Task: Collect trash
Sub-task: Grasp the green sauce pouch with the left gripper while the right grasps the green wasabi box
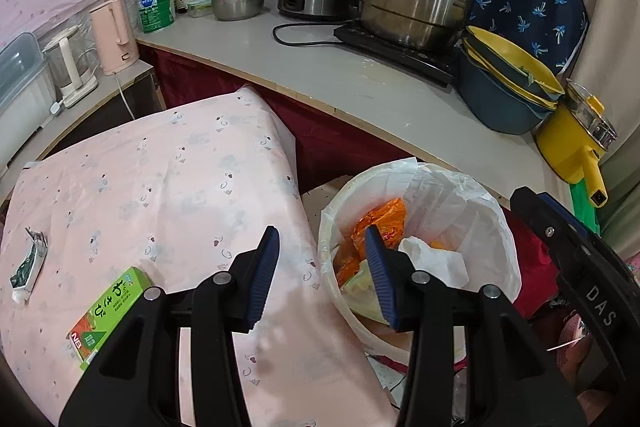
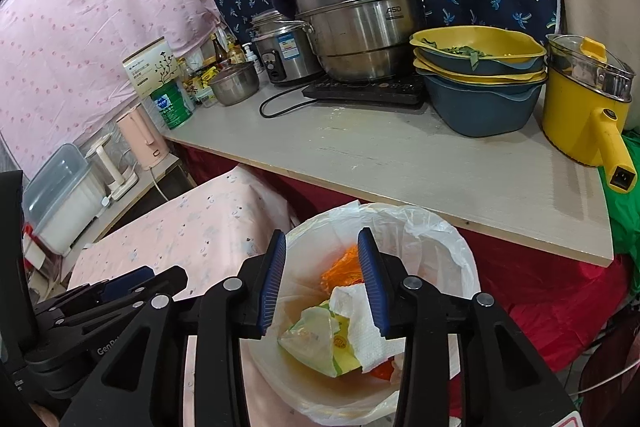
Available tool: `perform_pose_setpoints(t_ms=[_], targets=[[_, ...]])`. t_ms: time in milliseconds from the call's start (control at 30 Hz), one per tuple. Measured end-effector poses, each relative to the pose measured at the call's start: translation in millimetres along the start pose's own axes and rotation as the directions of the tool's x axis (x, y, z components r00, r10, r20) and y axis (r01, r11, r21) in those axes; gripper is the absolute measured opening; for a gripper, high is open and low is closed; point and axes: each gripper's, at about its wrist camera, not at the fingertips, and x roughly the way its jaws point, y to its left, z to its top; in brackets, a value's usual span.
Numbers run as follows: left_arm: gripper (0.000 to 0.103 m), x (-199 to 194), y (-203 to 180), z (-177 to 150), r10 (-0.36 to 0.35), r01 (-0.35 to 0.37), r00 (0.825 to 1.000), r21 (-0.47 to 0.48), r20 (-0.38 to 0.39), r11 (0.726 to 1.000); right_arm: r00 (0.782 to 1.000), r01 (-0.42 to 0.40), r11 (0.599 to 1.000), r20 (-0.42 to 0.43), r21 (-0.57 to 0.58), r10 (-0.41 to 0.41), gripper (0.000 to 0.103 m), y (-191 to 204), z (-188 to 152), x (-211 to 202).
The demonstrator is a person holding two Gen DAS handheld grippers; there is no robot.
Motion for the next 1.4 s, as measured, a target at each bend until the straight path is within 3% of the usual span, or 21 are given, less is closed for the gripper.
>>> perform_pose_setpoints(t_ms=[133, 433, 567, 767, 1033, 1400], targets=[[0.051, -6, 10, -3, 0.016, -0.016, 1.0, -0.014, 0.013, 1.0, 1.0, -0.013, 1.0, -0.004, -0.015, 0.013, 0.039, 12, -3, 0], [0.051, -22, 38, -9, 0.048, -0.046, 0.998, -0.046, 0.037, 0.998, 0.998, -0.055, 0.997, -0.024, -0.061, 0.053, 0.04, 48, -15, -1], [0.057, -30, 59, -14, 0.073, -0.07, 0.996, -0.073, 0.044, 0.995, 0.997, -0.075, 0.994, -0.03, -0.079, 0.073, 0.045, 66, -20, -3], [0.058, -39, 100, -28, 0.13, -0.124, 0.99, -0.106, 0.046, 0.987, 0.991, -0.12, 0.986, -0.067, -0.119, 0.112, 0.046, 99, -37, 1], [0.058, -48, 163, -55, 0.206, -0.2, 0.978, -0.16, 0.02, 0.967, 0.97, -0.203, 0.964, -0.167, -0.17, 0.175, 0.046, 157, -80, 17], [0.058, -55, 256, -103, 0.326, -0.327, 0.944, -0.199, -0.037, 0.924, 0.926, -0.29, 0.937, -0.306, -0.194, 0.223, 0.046, 219, -136, 43]])
